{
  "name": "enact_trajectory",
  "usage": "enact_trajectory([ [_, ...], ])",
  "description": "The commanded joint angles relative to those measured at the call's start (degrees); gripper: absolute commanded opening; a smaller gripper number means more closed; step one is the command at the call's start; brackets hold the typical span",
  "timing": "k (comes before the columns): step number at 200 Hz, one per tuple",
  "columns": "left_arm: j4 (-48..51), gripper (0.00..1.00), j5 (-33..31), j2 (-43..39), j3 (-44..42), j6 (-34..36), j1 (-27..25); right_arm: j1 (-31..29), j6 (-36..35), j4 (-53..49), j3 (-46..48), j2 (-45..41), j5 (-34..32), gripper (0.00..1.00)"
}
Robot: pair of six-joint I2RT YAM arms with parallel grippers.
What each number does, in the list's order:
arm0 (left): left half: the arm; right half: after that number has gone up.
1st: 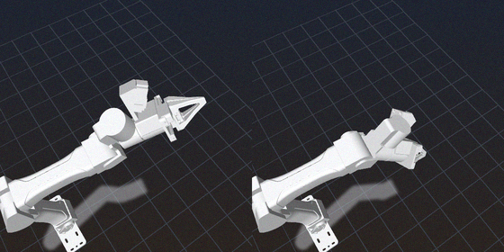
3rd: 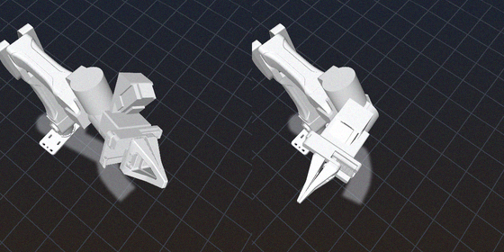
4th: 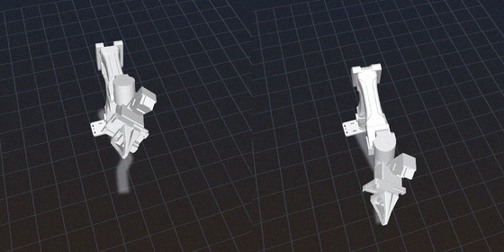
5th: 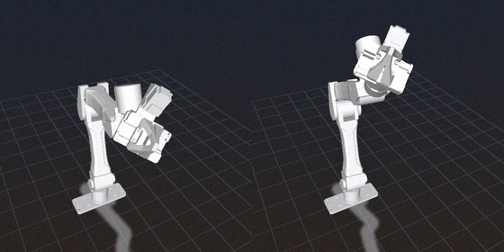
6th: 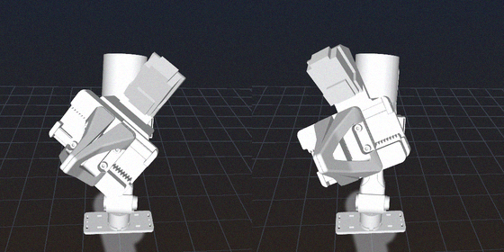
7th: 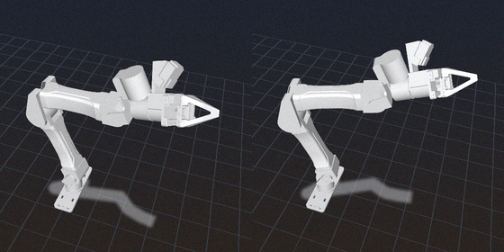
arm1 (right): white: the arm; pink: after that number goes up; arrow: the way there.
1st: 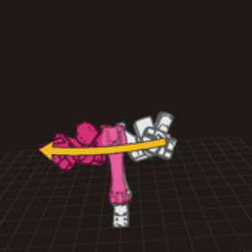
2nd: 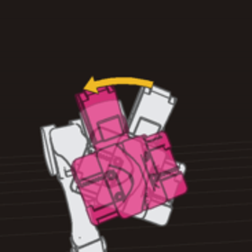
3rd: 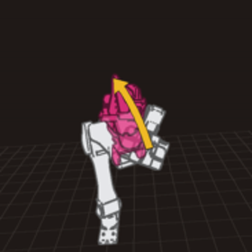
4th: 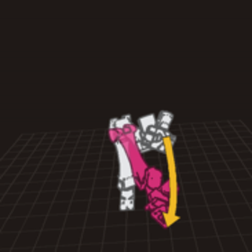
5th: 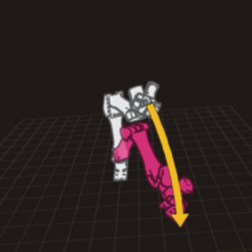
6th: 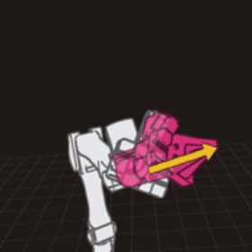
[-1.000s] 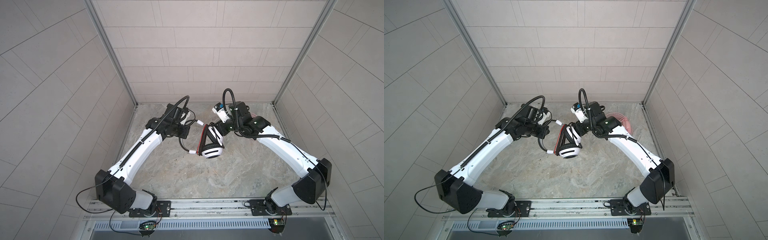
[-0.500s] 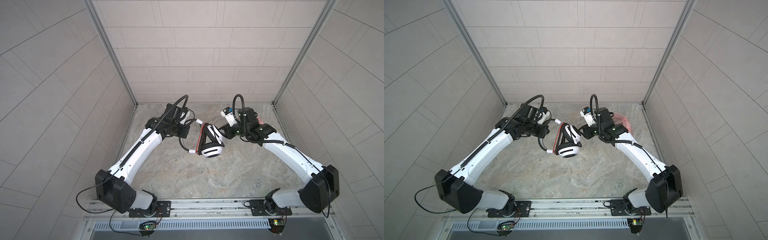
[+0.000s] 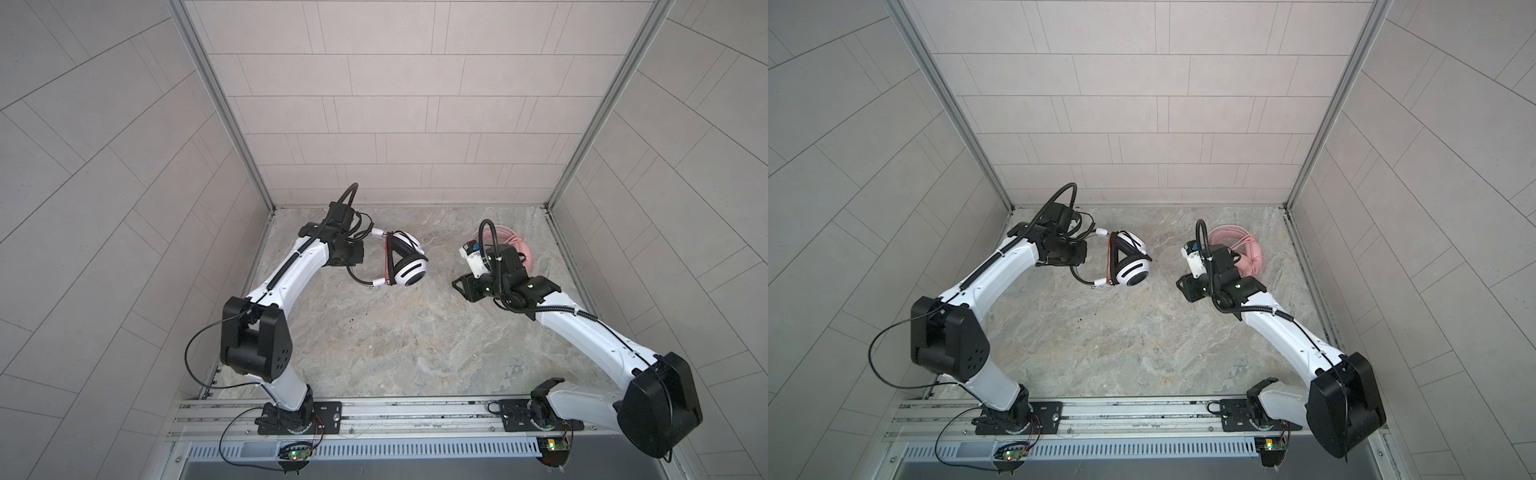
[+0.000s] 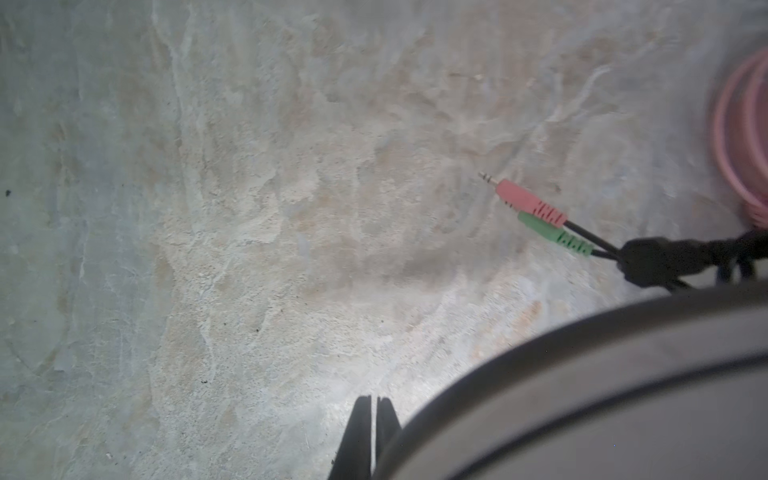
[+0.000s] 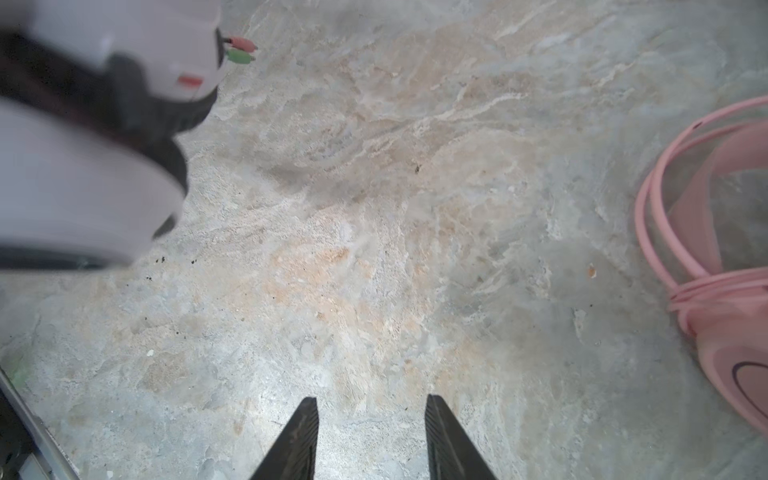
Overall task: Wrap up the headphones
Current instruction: 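Lower the wrapped white headset to the table with the left gripper and release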
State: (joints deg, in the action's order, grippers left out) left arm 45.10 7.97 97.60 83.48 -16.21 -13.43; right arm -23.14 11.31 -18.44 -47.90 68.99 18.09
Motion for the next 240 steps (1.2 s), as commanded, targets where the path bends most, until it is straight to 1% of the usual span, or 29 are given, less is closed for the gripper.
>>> enact_trajectory([
  [1,-2.1,0.0,-1.38,5.93,6.48,-5.53,2.77,-0.07,2.29,4.97,4.73,-2.89,-0.55,0.43],
  [12,0.64,0.0,-1.39,10.74,11.03,-6.25,4.23,-0.07,2.84,6.1,7.17,-3.86,-1.02,0.43],
  [28,3.2,0.01,-4.01,17.17,17.12,-7.14,5.5,-0.02,3.1,7.1,10.07,-5.1,-1.47,0.43],
  [46,3.22,0.02,-5.69,22.85,21.85,-8.28,6.81,-0.07,3.21,7.15,12.03,-6.24,-1.29,0.43],
  [57,2.53,0.03,-6.59,25.21,23.73,-8.95,7.48,-0.06,3.48,7.09,12.12,-7.29,-1.39,0.43],
  [61,2.06,0.03,-7.12,25.86,24.06,-9.21,7.66,-0.07,3.54,7.05,13.73,-7.69,-1.46,0.43],
  [69,1.04,0.06,-8.29,27.05,24.5,-9.72,8.09,-0.03,3.86,7.01,14.26,-8.51,-1.54,0.43],
  [90,-1.36,0.07,-8.82,29.52,24.94,-11.66,9.35,-0.07,4.24,6.92,14.98,-9.64,-2.09,0.43],
  [98,-2.05,0.07,-8.71,30.23,24.77,-12.12,9.6,-0.06,4.25,6.77,15.04,-9.75,-2.07,0.43],
  [115,-3.38,0.13,-8.78,31.21,24.23,-12.52,9.64,-0.07,4.33,6.8,15.22,-9.66,-2.09,0.43],
  [141,-5.72,0.14,-6.77,31.95,21.93,-13.24,9.72,-0.07,4.73,6.83,15.03,-9.77,-2.75,0.44],
  [176,-6.59,0.24,-4.92,32.19,20.03,-13.49,9.72,-0.07,5.28,6.13,13.36,-9.43,-5.31,0.44],
  [196,-7.22,0.3,-3.07,31.06,17.86,-14.31,10.08,0.06,5.3,5.69,12.74,-8.62,-6.15,0.44],
  [221,-10.08,0.37,-2.44,27.2,12.0,-14.9,10.64,0.07,5.37,5.54,10.1,-8.51,-7.71,0.44],
  [224,-10.49,0.38,-2.55,26.65,11.18,-15.05,10.65,0.1,5.31,5.45,9.96,-8.52,-7.85,0.44],
  [226,-10.65,0.42,-2.55,26.25,10.63,-15.16,10.74,0.11,5.32,5.39,9.83,-8.52,-8.01,0.44],
  [228,-10.94,0.44,-2.59,25.84,10.12,-15.21,10.78,0.13,5.37,5.35,9.66,-8.57,-8.12,0.44],
  [240,-12.39,0.49,-2.56,23.39,6.8,-15.8,11.12,0.33,5.32,5.18,8.85,-8.52,-8.61,0.44],
])
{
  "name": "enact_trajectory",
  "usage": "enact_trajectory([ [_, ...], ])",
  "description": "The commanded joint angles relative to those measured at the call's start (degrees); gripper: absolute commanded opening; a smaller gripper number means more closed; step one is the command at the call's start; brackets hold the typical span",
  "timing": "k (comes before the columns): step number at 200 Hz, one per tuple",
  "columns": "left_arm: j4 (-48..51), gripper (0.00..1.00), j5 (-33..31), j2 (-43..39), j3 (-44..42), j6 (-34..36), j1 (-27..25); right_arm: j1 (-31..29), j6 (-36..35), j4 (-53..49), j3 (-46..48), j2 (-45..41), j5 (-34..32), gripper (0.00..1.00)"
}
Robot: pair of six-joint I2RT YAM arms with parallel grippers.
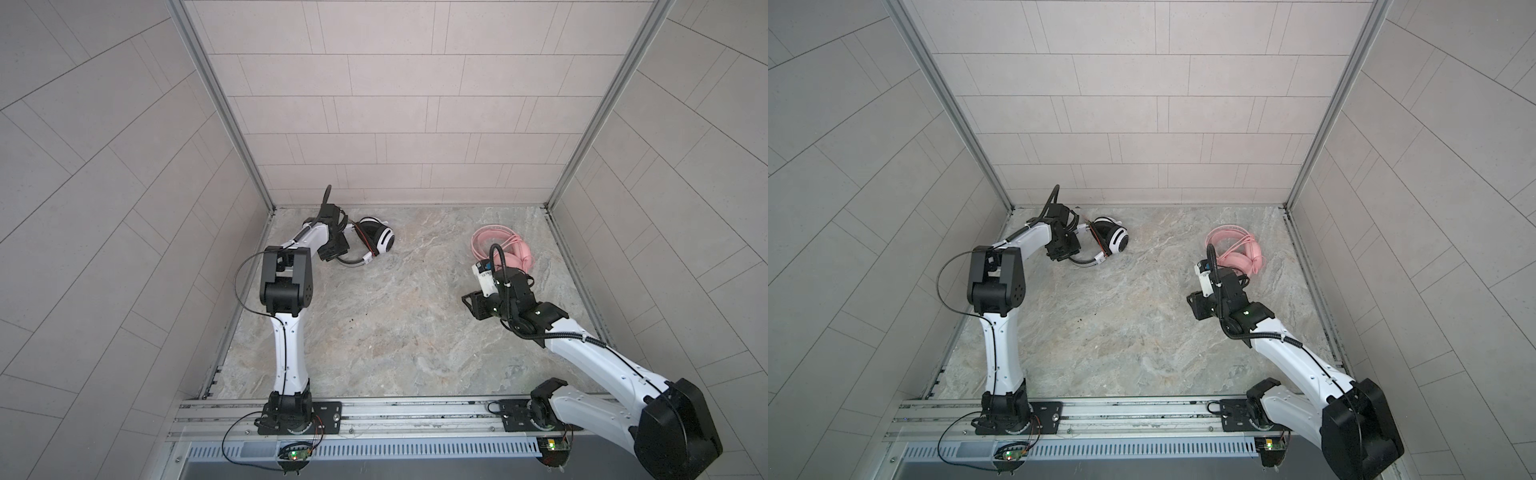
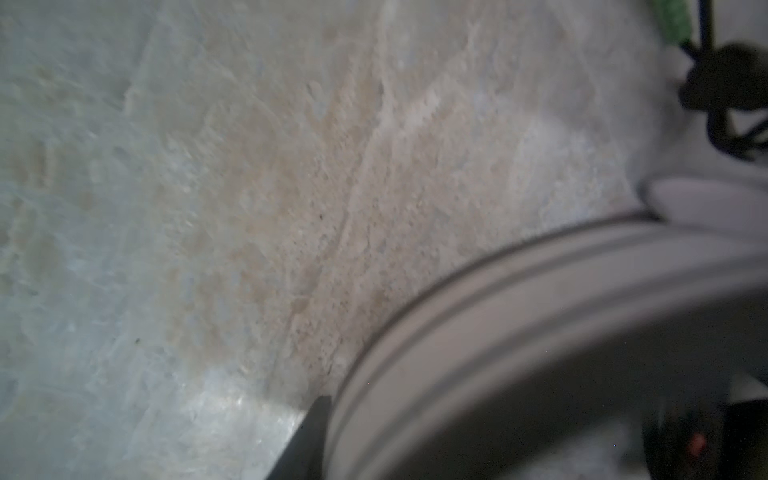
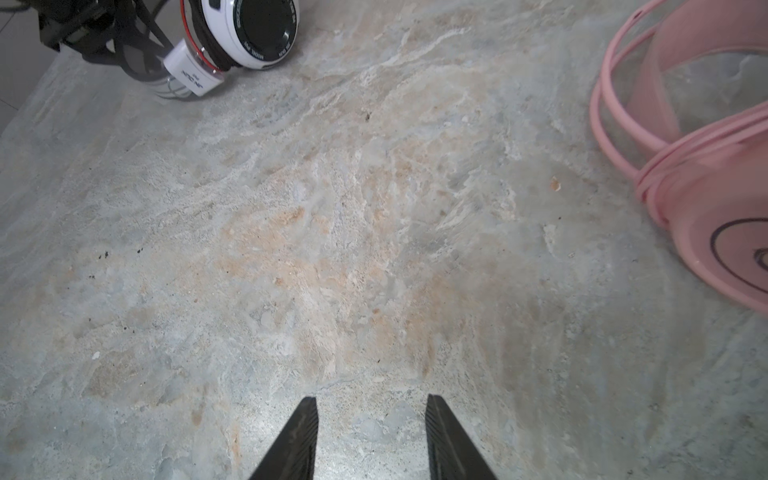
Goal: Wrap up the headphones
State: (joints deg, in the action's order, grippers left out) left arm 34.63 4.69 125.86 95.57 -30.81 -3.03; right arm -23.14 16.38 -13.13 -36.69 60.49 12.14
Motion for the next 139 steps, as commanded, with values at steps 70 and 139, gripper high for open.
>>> enact_trajectory([
  [70,-9.76,0.59,2.18,-20.04,-24.18,-1.34,3.22,4.94,1.91,2.41,-5.24,1.96,-18.09,0.45],
  [139,-29.82,0.6,-6.31,-47.55,-47.64,2.43,3.2,14.43,2.55,17.84,-1.54,8.6,-30.27,0.61],
])
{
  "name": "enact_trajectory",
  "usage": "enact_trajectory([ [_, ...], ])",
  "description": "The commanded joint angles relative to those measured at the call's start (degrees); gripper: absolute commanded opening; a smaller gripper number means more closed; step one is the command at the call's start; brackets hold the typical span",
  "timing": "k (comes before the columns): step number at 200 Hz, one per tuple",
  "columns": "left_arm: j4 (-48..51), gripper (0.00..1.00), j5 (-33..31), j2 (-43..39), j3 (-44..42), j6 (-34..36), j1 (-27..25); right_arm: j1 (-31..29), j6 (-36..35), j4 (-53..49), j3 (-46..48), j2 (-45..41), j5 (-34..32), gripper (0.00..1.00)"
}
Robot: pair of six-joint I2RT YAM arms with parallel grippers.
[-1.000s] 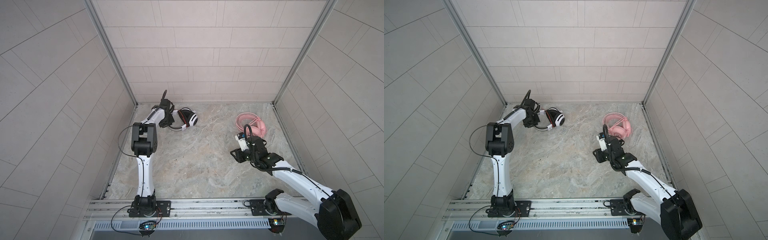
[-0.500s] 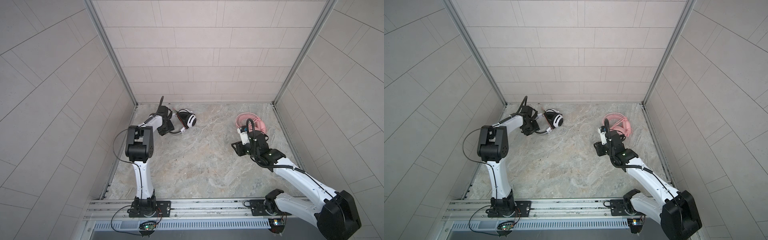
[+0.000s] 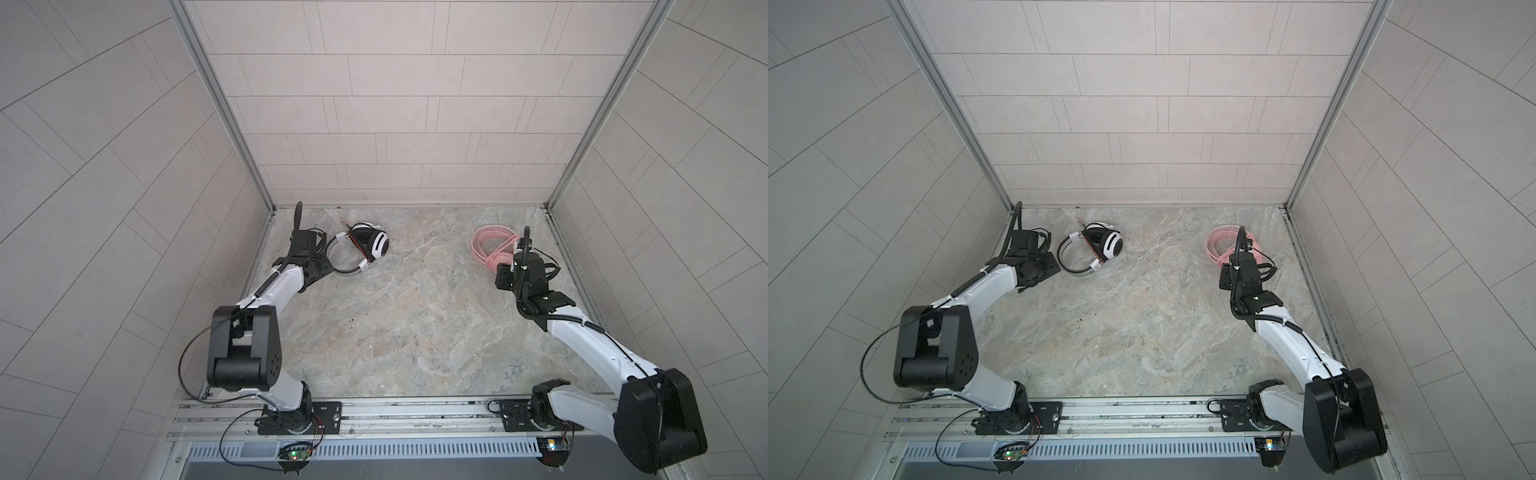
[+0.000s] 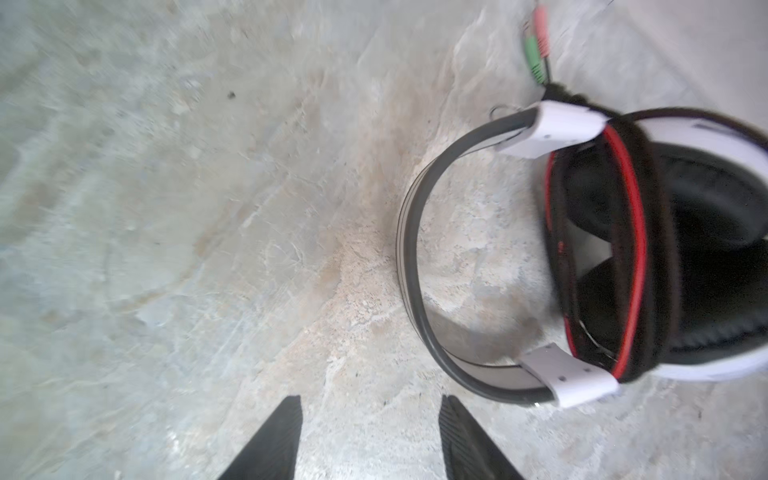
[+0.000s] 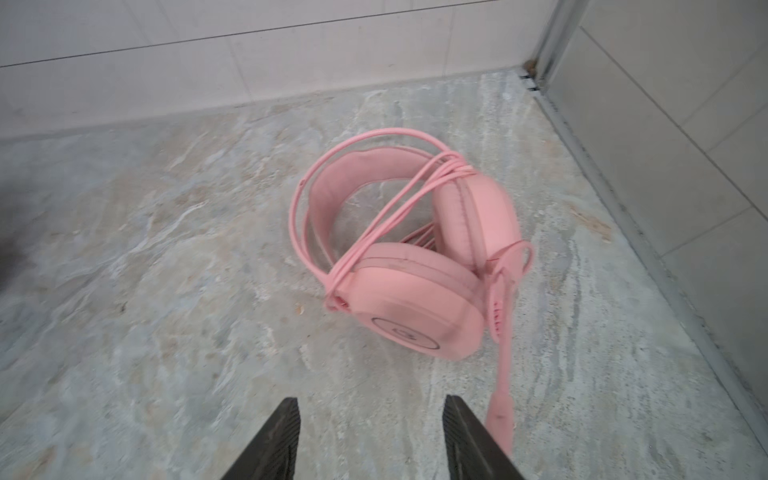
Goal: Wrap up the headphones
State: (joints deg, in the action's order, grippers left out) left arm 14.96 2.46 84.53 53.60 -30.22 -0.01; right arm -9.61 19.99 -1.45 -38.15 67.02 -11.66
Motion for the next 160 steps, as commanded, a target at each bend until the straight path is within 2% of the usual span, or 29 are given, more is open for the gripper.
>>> enact_trajectory([
  [1,-10.53,0.6,-4.33,-6.53,-6.17,1.79,0.23,0.95,-1.16,6.32,-0.08,2.15,-6.63,0.61],
  [21,-16.64,0.6,-8.07,-11.97,-13.34,3.13,0.19,1.76,-3.76,9.32,0.84,4.72,-11.83,0.63],
  [49,-30.01,0.61,-14.65,-18.43,-23.8,8.7,0.2,2.9,-7.45,21.15,7.08,7.03,-18.67,0.68],
  [64,-40.59,0.61,-17.42,-19.75,-29.93,12.46,0.19,3.42,-10.04,29.23,10.59,9.37,-21.58,0.71],
  [80,-50.95,0.61,-17.68,-18.7,-35.09,15.86,0.25,4.17,-13.2,36.01,12.67,12.75,-22.69,0.72],
  [90,-55.9,0.63,-17.2,-16.18,-36.59,17.39,0.36,4.67,-14.36,39.77,12.97,15.16,-22.29,0.74],
  [100,-56.37,0.64,-15.49,-13.51,-36.39,19.66,0.37,4.67,-13.96,38.13,11.74,15.75,-20.94,0.74],
  [110,-59.23,0.64,-14.72,-10.03,-36.12,20.6,0.52,4.67,-12.86,41.08,12.58,16.62,-19.77,0.74],
  [118,-63.8,0.64,-13.91,-7.22,-36.38,21.94,0.6,4.71,-13.41,45.52,14.28,18.05,-17.27,0.74],
  [126,-63.96,0.64,-11.39,-6.73,-36.03,23.8,0.8,4.57,-15.62,52.04,16.0,19.8,-15.31,0.74],
  [144,-66.65,0.65,-5.57,-4.29,-36.55,27.09,1.02,4.48,-17.31,53.13,17.9,20.31,-7.11,0.74],
  [160,-76.78,0.65,-4.13,3.73,-38.43,27.03,1.14,4.25,-19.98,65.46,20.35,24.77,-6.83,0.74],
])
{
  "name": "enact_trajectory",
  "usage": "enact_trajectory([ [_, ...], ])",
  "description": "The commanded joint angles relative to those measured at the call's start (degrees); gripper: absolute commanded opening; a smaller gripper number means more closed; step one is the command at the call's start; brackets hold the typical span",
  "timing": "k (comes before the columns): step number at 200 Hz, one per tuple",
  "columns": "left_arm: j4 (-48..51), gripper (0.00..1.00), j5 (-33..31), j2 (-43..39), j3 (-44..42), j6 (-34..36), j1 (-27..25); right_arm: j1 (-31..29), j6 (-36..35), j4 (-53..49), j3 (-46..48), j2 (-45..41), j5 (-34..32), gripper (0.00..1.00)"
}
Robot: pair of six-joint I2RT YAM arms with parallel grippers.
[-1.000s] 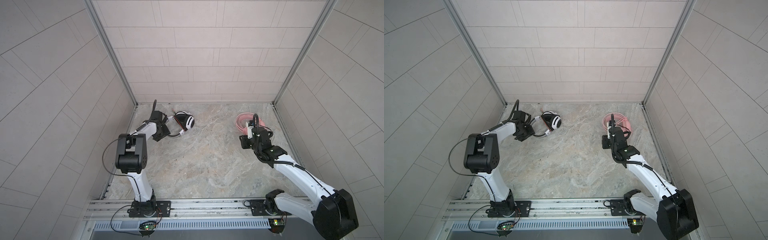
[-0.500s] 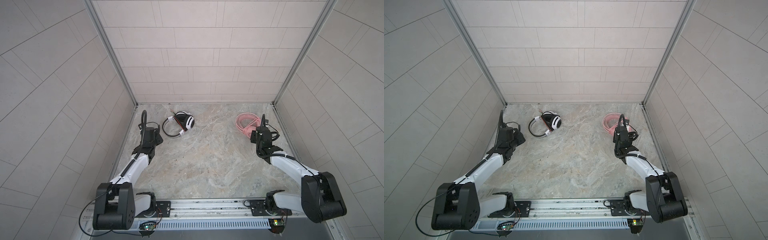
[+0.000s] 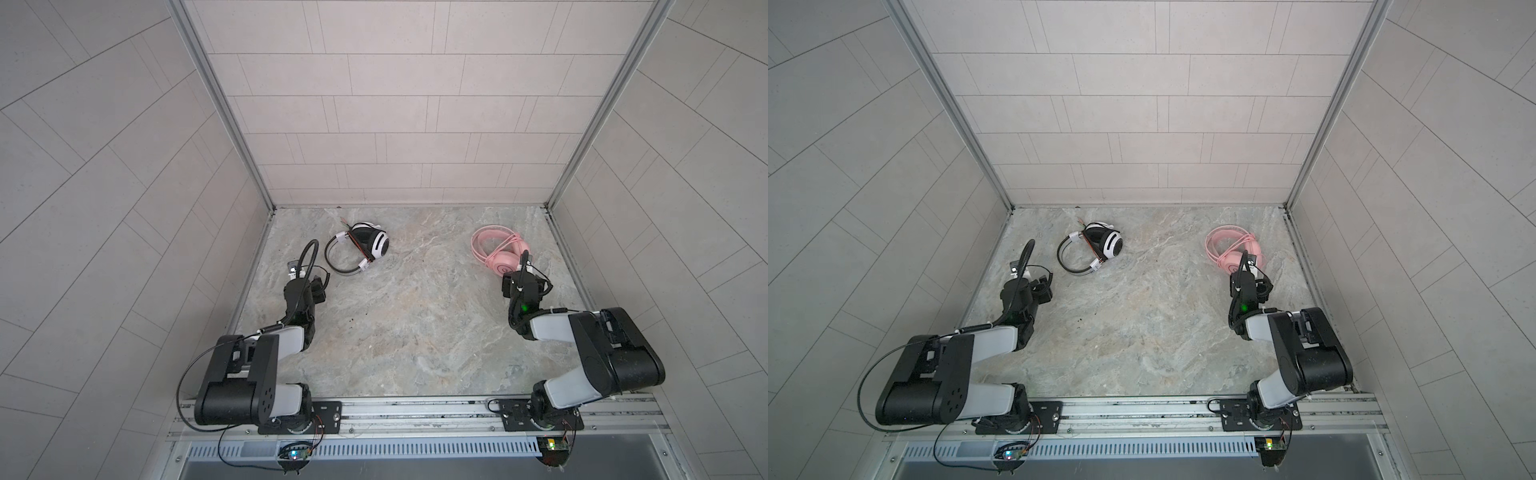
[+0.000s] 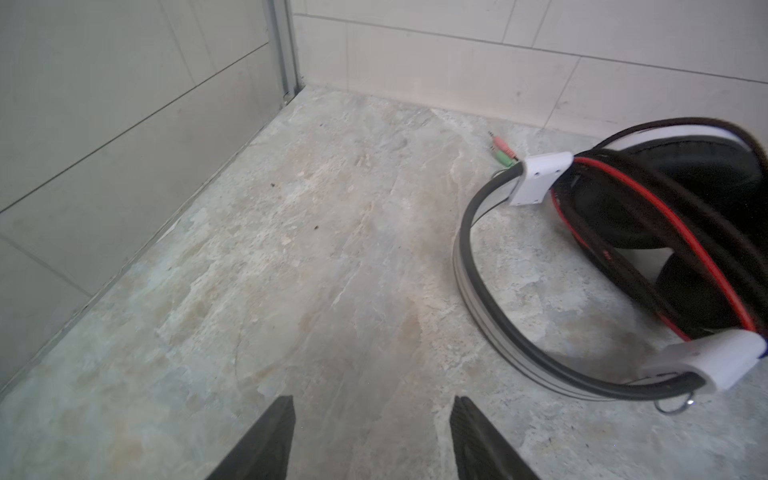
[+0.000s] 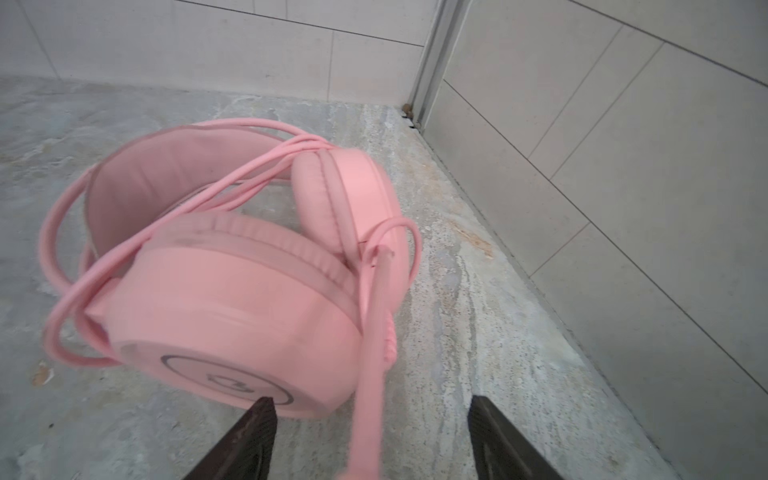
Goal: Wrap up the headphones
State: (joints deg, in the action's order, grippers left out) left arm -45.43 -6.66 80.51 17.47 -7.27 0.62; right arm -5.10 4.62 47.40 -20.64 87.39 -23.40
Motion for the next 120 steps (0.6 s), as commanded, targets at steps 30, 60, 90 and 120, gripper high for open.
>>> enact_trajectory([
  [30,-10.44,0.66,5.29,5.54,-1.07,3.97,1.27,-0.26,-2.45,6.24,-0.58,2.24,2.65,0.75],
  [60,-11.71,0.84,10.79,10.56,3.36,5.83,1.46,-0.35,-3.0,9.47,0.42,3.02,2.56,0.99],
  [90,-6.87,0.93,11.5,9.89,5.0,6.59,1.37,-0.52,-3.52,11.05,0.8,3.46,2.48,0.99],
  [120,-9.65,1.0,10.96,10.31,4.08,6.23,1.32,-0.61,-3.53,10.89,0.78,3.39,2.39,0.99],
])
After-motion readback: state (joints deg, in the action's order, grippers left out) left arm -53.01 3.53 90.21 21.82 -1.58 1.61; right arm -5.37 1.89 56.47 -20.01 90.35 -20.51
